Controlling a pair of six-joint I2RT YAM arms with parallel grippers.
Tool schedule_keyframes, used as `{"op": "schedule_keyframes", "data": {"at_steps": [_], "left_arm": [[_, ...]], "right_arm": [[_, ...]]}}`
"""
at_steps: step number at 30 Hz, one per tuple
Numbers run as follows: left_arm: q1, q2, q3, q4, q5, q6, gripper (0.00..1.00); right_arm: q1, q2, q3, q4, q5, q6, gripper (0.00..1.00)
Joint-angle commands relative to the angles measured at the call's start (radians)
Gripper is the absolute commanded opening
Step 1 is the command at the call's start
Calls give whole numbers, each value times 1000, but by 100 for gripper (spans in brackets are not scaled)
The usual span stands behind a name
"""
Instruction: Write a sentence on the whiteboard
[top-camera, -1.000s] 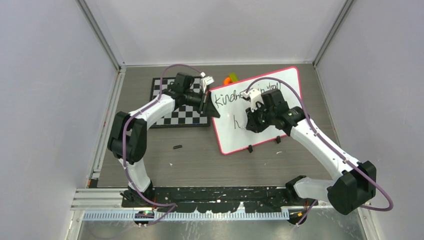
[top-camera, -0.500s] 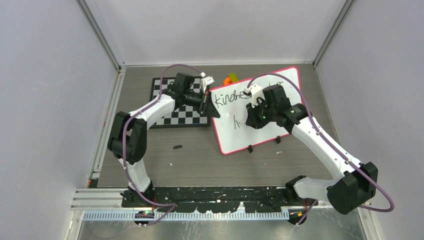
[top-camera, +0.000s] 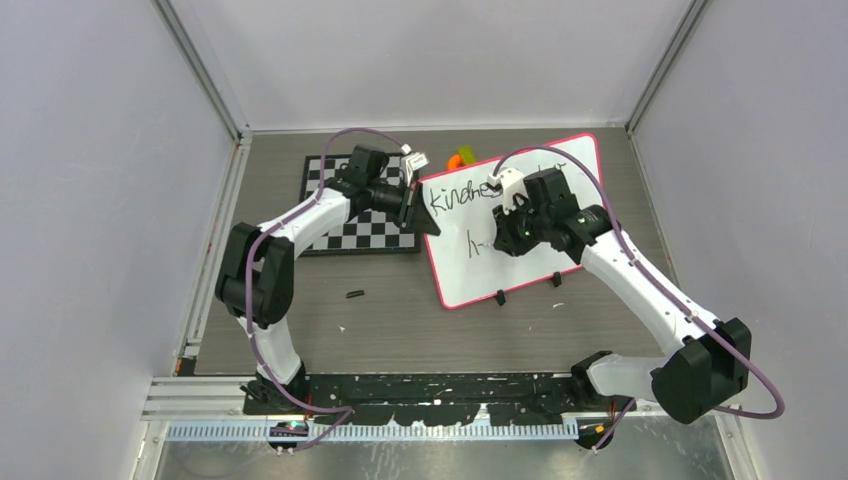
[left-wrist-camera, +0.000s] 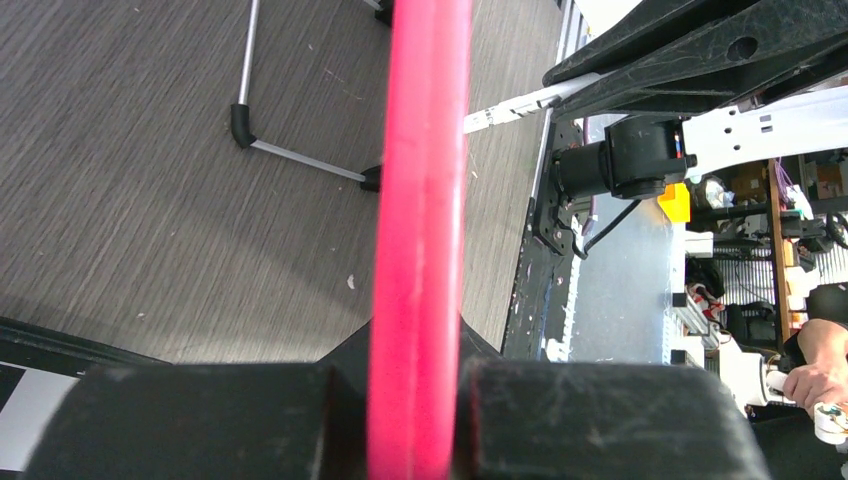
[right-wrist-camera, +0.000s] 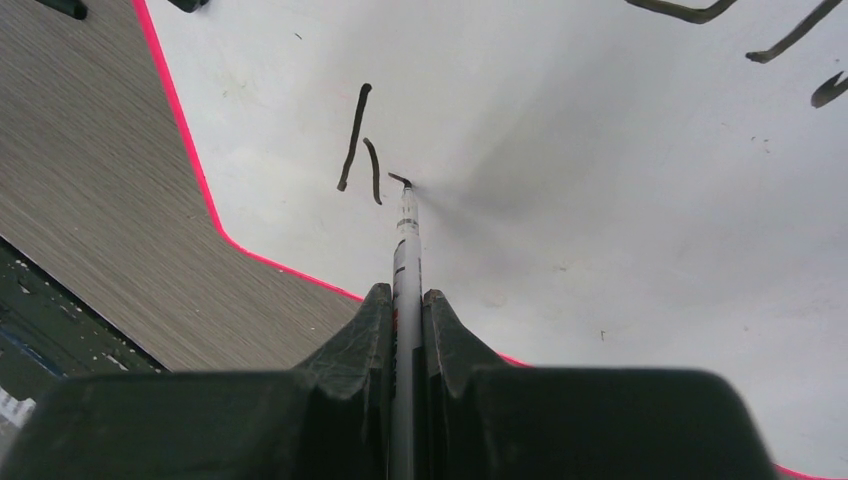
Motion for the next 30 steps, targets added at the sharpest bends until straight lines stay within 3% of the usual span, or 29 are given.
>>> {"op": "schedule_keyframes", "data": {"at_steps": [1, 30], "left_arm": [[-8, 7, 50, -17, -10, -2, 0], [-15, 14, 53, -1, -8, -14, 0]], "right_arm": [[-18, -20, 32, 31, 62, -26, 0], [-1, 21, 42, 62, -19, 28, 0]]}}
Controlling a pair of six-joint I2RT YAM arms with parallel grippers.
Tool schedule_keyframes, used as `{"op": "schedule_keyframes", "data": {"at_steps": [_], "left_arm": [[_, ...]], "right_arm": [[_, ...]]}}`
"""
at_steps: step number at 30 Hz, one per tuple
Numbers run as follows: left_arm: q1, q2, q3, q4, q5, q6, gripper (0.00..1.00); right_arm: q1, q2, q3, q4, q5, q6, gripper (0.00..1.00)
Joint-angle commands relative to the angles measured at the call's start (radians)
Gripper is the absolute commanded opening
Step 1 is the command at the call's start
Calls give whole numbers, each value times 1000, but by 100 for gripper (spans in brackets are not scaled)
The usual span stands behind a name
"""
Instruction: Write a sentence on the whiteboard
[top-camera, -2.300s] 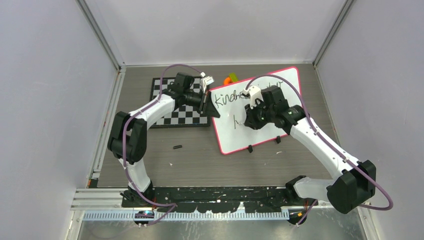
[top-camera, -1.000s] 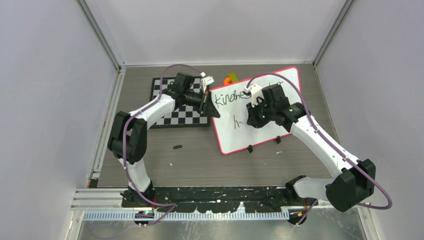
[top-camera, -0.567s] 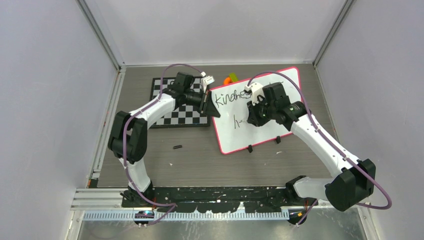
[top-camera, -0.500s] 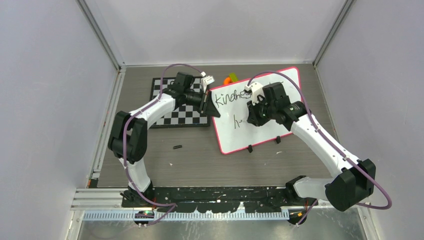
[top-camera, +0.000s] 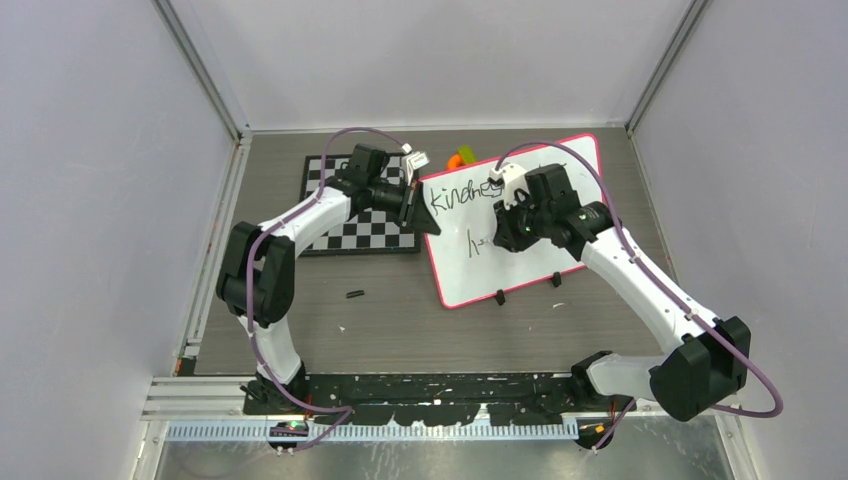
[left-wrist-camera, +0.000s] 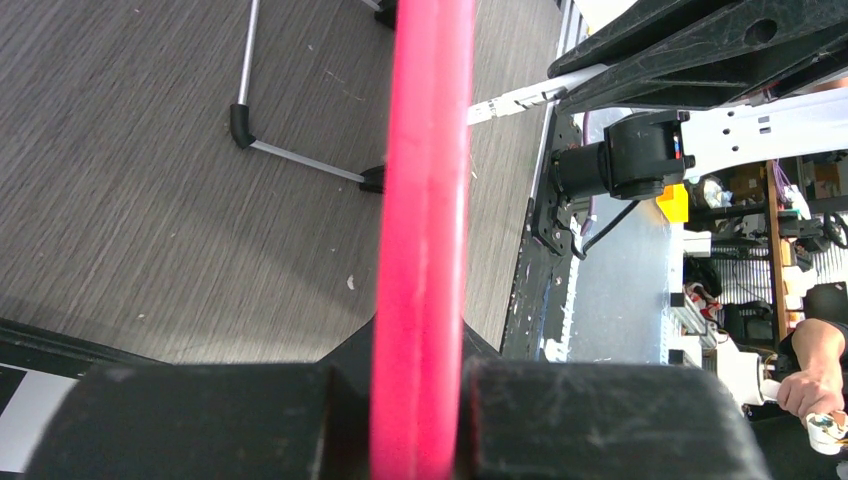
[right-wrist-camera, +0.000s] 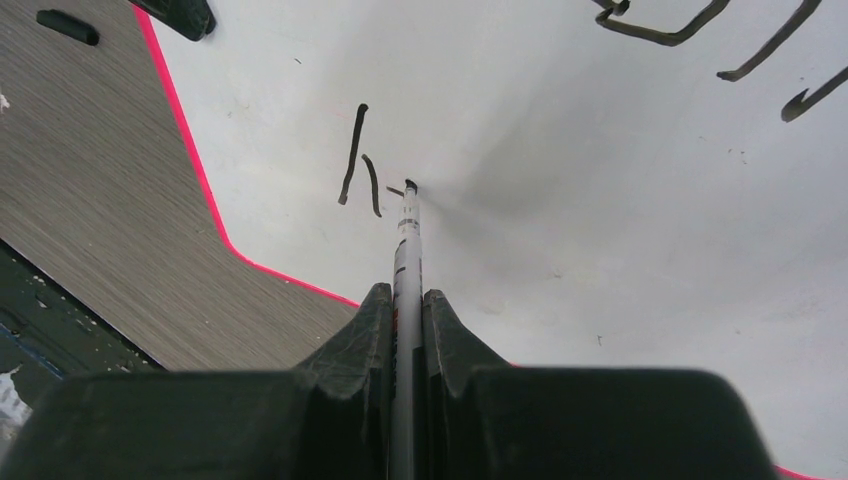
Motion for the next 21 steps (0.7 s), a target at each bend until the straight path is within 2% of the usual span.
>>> {"op": "schedule_keyframes", "data": {"at_steps": [1, 21], "left_arm": [[-13, 4, 36, 8, -9, -14, 0], [-13, 3, 31, -14, -14, 11, 0]], "right_arm": [[10, 10, 14, 62, -10, 6, 0], [11, -41, -55, 28, 29, -14, 0]]}}
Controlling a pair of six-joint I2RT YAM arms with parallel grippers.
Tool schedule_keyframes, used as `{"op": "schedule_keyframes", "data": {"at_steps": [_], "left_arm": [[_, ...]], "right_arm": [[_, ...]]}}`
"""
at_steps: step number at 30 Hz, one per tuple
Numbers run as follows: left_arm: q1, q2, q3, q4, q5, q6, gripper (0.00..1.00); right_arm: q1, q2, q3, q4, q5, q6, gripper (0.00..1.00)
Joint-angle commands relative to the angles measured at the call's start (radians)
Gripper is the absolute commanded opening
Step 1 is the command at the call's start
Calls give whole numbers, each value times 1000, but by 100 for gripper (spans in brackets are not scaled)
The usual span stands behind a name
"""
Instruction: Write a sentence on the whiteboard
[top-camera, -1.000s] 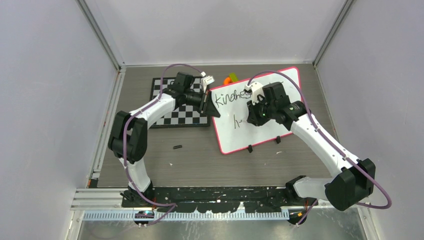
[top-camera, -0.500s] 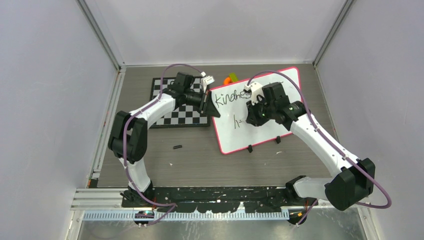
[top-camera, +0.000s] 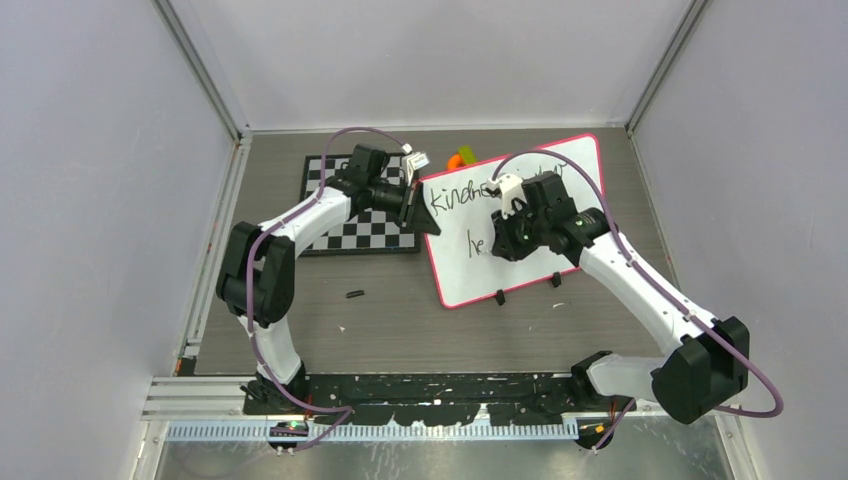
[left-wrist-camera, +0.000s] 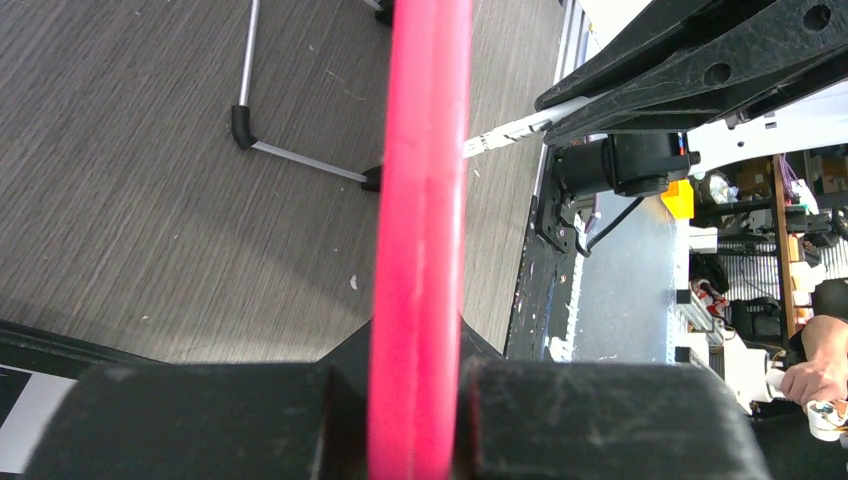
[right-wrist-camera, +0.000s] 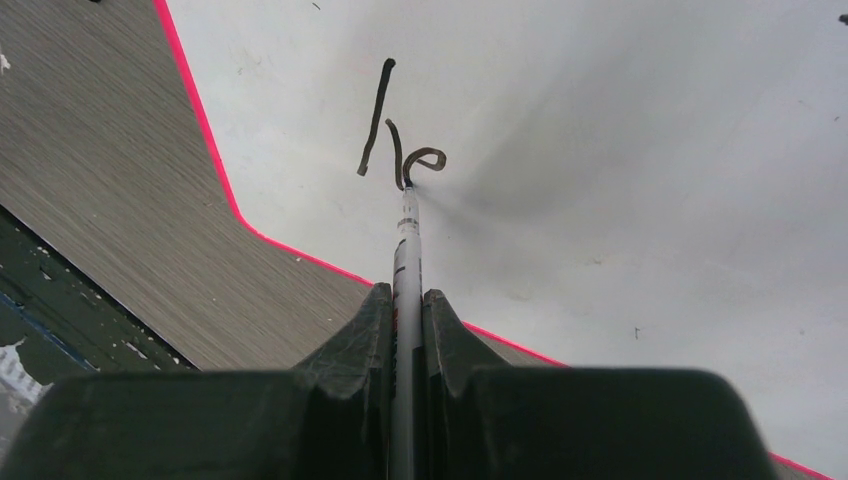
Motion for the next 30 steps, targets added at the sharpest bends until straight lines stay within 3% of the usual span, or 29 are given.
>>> {"op": "schedule_keyframes", "data": {"at_steps": [1, 16, 30], "left_arm": [[-13, 1, 31, -10, -14, -5, 0], [-13, -3, 29, -10, 6, -9, 0], [-16, -7, 28, 13, 10, -25, 0]], "right_arm": [[-1, -36, 1, 18, 59, -20, 0], [-24, -58, 95, -50, 7, -3, 0], [-66, -21, 83, 13, 11, 29, 0]]}}
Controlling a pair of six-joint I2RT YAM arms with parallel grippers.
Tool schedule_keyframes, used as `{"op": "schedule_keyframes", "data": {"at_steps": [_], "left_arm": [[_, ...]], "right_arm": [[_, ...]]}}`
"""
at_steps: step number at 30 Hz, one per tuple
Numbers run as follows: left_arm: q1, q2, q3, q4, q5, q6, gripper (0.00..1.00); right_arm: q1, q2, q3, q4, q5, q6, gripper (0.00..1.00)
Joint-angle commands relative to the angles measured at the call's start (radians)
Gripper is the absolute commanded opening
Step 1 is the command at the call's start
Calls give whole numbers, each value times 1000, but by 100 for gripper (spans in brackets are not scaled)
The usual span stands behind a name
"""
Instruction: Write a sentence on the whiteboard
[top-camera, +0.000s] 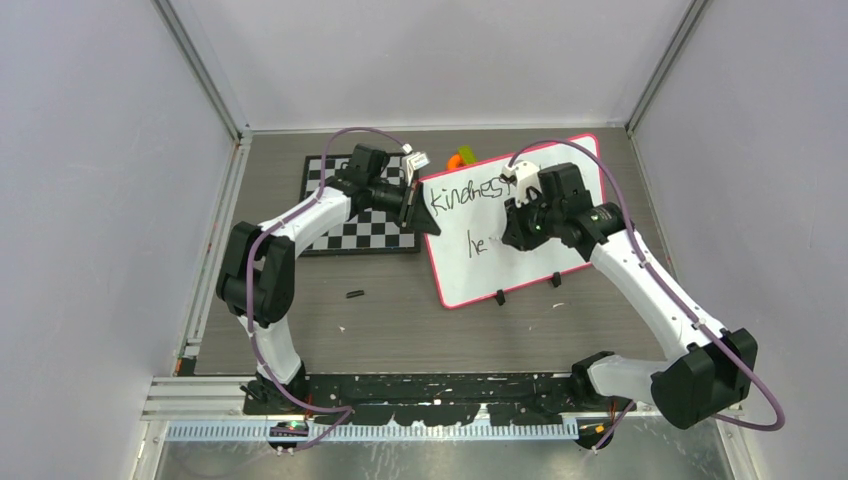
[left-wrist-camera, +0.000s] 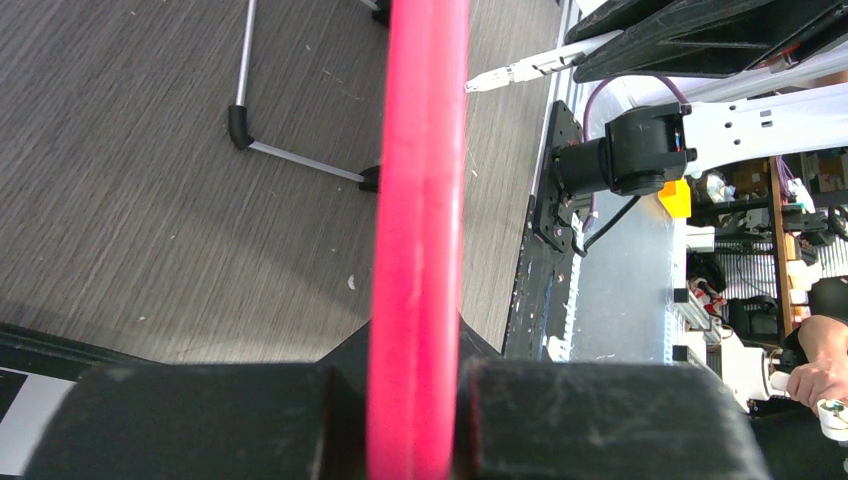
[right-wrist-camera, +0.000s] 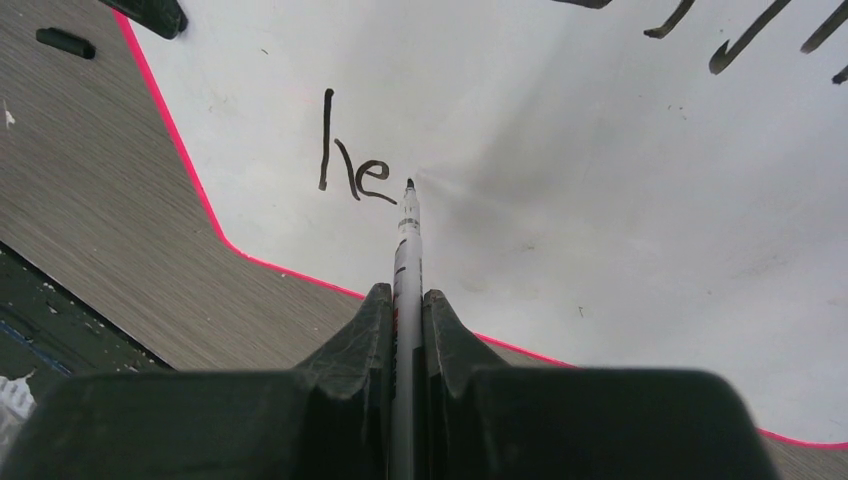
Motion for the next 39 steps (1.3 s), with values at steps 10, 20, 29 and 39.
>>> {"op": "schedule_keyframes", "data": {"at_steps": [10, 20, 29, 39], "left_arm": [[-17, -3, 31, 16, 4, -29, 0], [-17, -6, 26, 15, 3, -23, 0], [-17, -3, 26, 11, 2, -20, 0], [-17, -6, 29, 10, 2, -20, 0]], "right_arm": [[2, 37, 40, 80, 10, 21, 0], [7, 39, -7, 73, -27, 8, 0], [6, 12, -37, 39, -5, -24, 0], [-2, 7, 13, 12, 38, -60, 0]]}}
